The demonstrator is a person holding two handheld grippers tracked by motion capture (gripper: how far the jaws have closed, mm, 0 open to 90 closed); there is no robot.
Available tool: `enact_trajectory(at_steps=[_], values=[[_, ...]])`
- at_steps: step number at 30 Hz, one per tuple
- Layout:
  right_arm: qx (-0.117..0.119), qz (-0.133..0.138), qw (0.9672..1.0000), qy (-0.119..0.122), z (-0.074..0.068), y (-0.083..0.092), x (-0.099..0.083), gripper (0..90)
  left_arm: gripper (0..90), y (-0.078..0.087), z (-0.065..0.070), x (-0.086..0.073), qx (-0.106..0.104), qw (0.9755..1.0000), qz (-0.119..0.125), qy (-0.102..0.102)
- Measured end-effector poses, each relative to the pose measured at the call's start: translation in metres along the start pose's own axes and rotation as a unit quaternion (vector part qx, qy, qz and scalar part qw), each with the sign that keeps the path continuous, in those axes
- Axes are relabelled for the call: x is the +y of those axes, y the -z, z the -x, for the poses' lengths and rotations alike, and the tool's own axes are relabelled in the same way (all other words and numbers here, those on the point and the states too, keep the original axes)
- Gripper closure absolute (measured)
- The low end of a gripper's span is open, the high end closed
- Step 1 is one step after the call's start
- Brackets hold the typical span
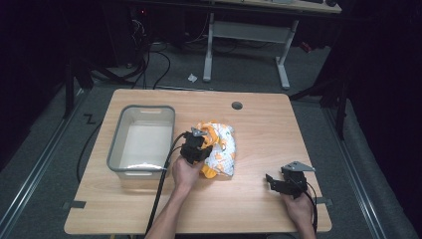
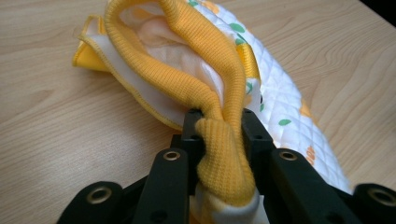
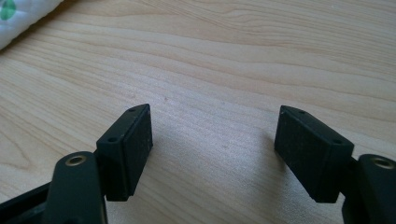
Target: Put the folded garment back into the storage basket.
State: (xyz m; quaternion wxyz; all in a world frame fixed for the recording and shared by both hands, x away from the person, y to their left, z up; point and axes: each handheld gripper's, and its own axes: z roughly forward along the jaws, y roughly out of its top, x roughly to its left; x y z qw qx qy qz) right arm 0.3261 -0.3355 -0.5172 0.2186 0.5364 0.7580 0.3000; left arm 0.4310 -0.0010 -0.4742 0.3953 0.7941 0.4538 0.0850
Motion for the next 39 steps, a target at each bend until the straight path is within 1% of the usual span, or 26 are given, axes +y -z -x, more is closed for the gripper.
enact_trajectory(at_steps=[9,12,16,18,23,27,32,35,39], values=[[0.000,0.000,1.0000,0.001,0.000,0.000,0.000,27.9,75.8,0.020,0.004,0.003,-0.008,0.9997,0.018,-0.016],[0.000,0.000,1.0000,0.001,0.000,0.000,0.000,27.9,75.9,0.026,0.007,0.006,-0.008,0.9994,0.022,-0.027],[0.000,0.000,1.0000,0.001,0.000,0.000,0.000,27.9,76.0,0.035,0.013,0.011,-0.012,0.9986,0.031,-0.041],[0.000,0.000,1.0000,0.001,0.000,0.000,0.000,27.9,76.0,0.038,0.014,0.012,-0.017,0.9984,0.033,-0.043],[0.000,0.000,1.0000,0.001,0.000,0.000,0.000,27.9,76.0,0.046,0.015,0.014,-0.017,0.9979,0.036,-0.051],[0.000,0.000,1.0000,0.001,0.000,0.000,0.000,27.9,75.9,0.055,0.016,0.016,-0.023,0.9973,0.043,-0.056],[0.000,0.000,1.0000,0.001,0.000,0.000,0.000,27.9,75.9,0.066,0.016,0.019,-0.021,0.9964,0.050,-0.066],[0.000,0.000,1.0000,0.001,0.000,0.000,0.000,27.9,75.9,0.072,0.013,0.019,-0.025,0.9962,0.057,-0.062],[0.000,0.000,1.0000,0.000,0.000,0.000,0.000,27.9,75.8,0.077,0.009,0.019,-0.028,0.9961,0.061,-0.057]])
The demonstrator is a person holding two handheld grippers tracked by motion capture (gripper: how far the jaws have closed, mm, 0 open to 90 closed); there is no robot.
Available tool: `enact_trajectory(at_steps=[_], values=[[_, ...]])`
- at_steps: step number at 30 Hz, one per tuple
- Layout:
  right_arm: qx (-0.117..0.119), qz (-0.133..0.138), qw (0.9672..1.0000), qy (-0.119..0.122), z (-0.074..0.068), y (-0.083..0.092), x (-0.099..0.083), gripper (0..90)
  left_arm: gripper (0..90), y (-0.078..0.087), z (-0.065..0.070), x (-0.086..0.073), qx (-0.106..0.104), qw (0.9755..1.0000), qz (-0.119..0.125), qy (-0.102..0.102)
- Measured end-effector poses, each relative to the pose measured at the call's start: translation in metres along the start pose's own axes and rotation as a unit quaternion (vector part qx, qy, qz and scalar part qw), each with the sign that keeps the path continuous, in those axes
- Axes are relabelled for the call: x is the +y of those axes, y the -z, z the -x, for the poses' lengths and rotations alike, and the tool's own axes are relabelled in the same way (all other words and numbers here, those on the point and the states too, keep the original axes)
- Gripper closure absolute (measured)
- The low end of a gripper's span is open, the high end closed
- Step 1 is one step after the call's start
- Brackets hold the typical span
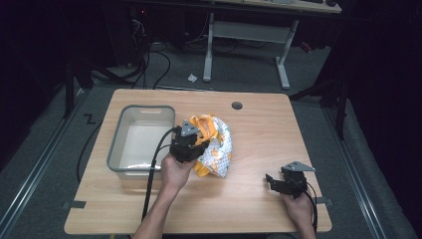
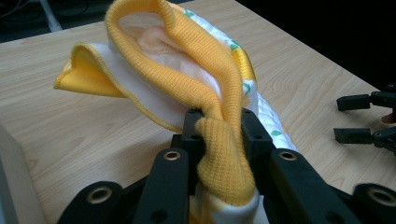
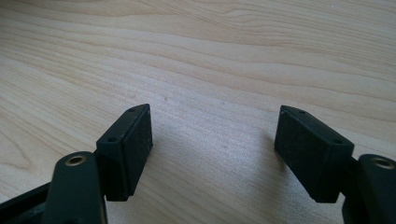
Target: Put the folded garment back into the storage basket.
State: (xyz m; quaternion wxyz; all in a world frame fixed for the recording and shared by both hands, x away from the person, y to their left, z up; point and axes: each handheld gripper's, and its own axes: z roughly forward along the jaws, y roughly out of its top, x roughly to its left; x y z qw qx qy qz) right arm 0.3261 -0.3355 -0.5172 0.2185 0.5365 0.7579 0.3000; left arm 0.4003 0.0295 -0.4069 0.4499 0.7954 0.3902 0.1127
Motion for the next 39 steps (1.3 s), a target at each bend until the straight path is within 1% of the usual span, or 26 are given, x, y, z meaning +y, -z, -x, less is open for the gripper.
enact_trajectory(at_steps=[4,19,23,26,30,33,39], values=[[0.000,0.000,1.0000,0.000,0.000,0.000,0.000,27.9,75.7,0.005,-0.003,0.000,-0.004,1.0000,0.002,0.003],[0.000,0.000,1.0000,0.001,0.000,0.000,0.000,27.9,75.7,0.024,-0.014,0.006,-0.001,0.9998,0.018,0.009],[0.000,0.000,1.0000,0.001,0.000,0.000,0.000,27.9,75.7,0.028,-0.019,0.007,-0.005,0.9994,0.028,0.019],[0.000,0.000,1.0000,0.001,0.000,0.000,0.000,27.9,75.7,0.029,-0.021,0.007,-0.006,0.9994,0.028,0.020],[0.000,0.000,1.0000,0.000,0.000,0.000,0.000,27.9,75.7,0.032,-0.023,0.008,-0.002,0.9995,0.026,0.020],[0.000,0.000,1.0000,0.000,0.000,0.000,0.000,27.9,75.7,0.037,-0.026,0.009,0.003,0.9994,0.031,0.018],[0.000,0.000,1.0000,0.001,0.000,0.000,0.000,27.9,75.6,0.048,-0.033,0.010,0.009,0.9990,0.037,0.025]])
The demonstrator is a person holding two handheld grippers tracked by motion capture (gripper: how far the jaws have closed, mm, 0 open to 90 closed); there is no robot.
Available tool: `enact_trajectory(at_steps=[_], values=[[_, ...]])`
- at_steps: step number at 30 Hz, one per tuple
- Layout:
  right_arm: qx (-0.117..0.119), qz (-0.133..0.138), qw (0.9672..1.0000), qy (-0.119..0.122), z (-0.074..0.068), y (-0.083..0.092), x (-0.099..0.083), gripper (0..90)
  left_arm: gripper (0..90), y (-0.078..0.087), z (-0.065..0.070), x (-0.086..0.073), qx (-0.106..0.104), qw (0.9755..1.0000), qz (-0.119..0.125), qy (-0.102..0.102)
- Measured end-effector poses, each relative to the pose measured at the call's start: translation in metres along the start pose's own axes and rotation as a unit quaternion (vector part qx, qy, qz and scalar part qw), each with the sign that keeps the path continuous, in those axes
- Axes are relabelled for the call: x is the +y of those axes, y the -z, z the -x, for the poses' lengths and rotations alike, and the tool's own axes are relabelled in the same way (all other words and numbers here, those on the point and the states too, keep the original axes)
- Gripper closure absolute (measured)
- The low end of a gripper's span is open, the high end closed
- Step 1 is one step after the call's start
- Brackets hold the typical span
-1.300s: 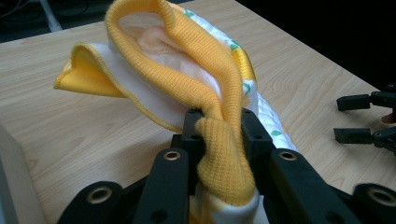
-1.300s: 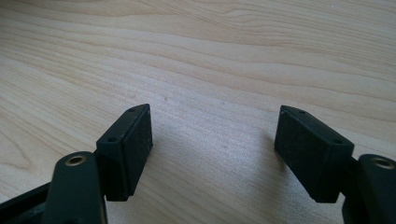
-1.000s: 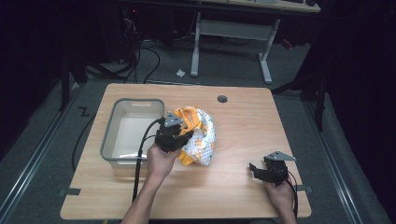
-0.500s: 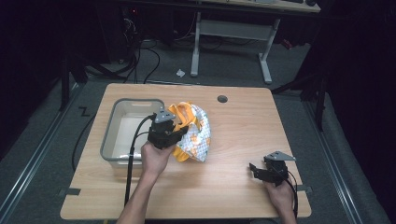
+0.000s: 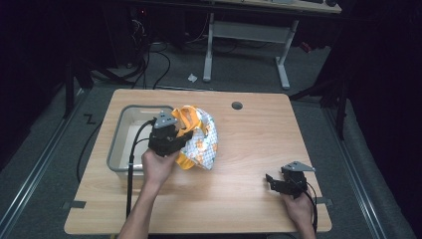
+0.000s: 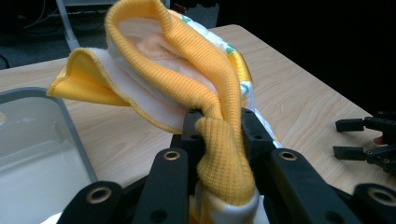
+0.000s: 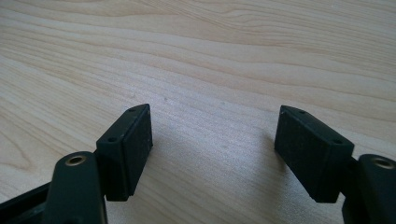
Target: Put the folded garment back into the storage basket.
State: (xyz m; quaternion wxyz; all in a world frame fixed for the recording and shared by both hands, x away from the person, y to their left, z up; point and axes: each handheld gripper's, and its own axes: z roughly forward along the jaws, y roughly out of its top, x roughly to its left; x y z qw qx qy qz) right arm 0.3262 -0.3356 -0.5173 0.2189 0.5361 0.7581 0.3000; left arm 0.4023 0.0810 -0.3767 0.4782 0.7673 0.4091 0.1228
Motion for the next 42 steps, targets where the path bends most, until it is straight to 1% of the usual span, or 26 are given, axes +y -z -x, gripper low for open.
enact_trajectory(at_steps=[4,12,15,21,28,33,42], values=[[0.000,-0.001,1.0000,-0.001,0.000,0.000,0.000,27.9,75.6,0.006,-0.004,0.001,0.005,1.0000,0.003,0.001],[0.000,-0.001,1.0000,-0.002,0.000,0.000,0.000,27.9,75.6,0.015,-0.012,0.002,0.009,0.9999,0.009,0.007],[0.000,0.000,1.0000,0.000,0.000,0.000,0.000,27.9,75.6,0.018,-0.014,0.002,0.014,0.9999,0.006,0.003],[0.000,0.000,1.0000,0.000,0.000,0.000,0.000,27.9,75.6,0.023,-0.021,0.002,0.020,0.9998,0.006,0.004],[0.000,0.000,1.0000,0.000,0.000,0.000,0.000,27.9,75.7,0.033,-0.028,0.004,0.024,0.9996,0.012,0.004],[0.000,0.000,1.0000,0.000,0.000,0.000,0.000,27.9,75.8,0.037,-0.035,0.004,0.024,0.9995,0.016,0.010],[0.000,0.000,1.0000,0.000,0.000,0.000,0.000,27.9,76.1,0.044,-0.048,0.003,0.034,0.9992,0.015,0.013]])
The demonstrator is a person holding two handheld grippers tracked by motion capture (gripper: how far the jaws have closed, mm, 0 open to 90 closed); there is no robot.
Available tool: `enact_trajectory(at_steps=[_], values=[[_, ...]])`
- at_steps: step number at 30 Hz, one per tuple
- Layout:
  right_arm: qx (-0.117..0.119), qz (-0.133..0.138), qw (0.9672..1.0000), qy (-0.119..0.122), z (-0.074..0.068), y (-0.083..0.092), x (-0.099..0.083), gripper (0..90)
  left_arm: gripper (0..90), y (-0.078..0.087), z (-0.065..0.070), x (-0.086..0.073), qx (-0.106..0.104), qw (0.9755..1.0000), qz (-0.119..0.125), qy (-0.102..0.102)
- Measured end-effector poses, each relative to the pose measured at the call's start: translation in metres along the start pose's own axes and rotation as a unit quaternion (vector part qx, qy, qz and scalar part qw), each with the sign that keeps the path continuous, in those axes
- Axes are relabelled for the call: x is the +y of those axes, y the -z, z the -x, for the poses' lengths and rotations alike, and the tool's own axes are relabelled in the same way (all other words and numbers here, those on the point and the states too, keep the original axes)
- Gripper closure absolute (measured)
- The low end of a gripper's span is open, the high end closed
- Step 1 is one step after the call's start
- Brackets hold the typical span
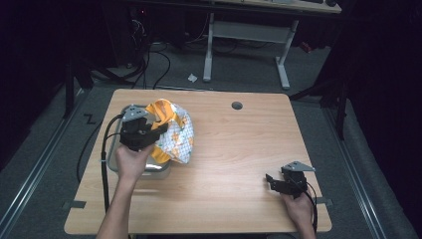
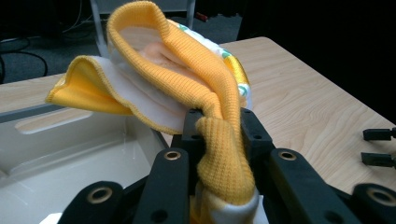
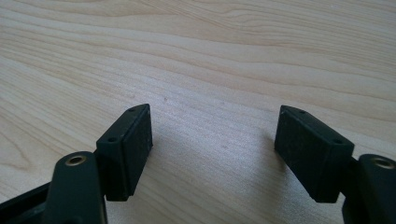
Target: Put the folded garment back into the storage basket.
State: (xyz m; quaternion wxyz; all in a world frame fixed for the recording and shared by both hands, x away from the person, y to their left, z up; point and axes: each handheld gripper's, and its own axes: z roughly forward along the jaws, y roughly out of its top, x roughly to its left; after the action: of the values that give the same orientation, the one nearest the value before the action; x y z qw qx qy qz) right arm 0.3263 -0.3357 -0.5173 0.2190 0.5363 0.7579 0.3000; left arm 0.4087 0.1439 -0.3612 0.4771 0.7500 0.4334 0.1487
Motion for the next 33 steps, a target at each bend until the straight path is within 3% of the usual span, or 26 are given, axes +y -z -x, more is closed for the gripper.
enact_trajectory(at_steps=[13,33], values=[[0.000,0.000,1.0000,0.000,0.000,0.000,0.000,27.9,76.5,0.009,-0.017,0.001,0.013,0.9999,0.000,0.003],[0.000,0.000,1.0000,-0.002,0.000,0.000,0.000,27.9,76.5,0.008,-0.040,-0.004,0.031,0.9992,-0.022,0.009]])
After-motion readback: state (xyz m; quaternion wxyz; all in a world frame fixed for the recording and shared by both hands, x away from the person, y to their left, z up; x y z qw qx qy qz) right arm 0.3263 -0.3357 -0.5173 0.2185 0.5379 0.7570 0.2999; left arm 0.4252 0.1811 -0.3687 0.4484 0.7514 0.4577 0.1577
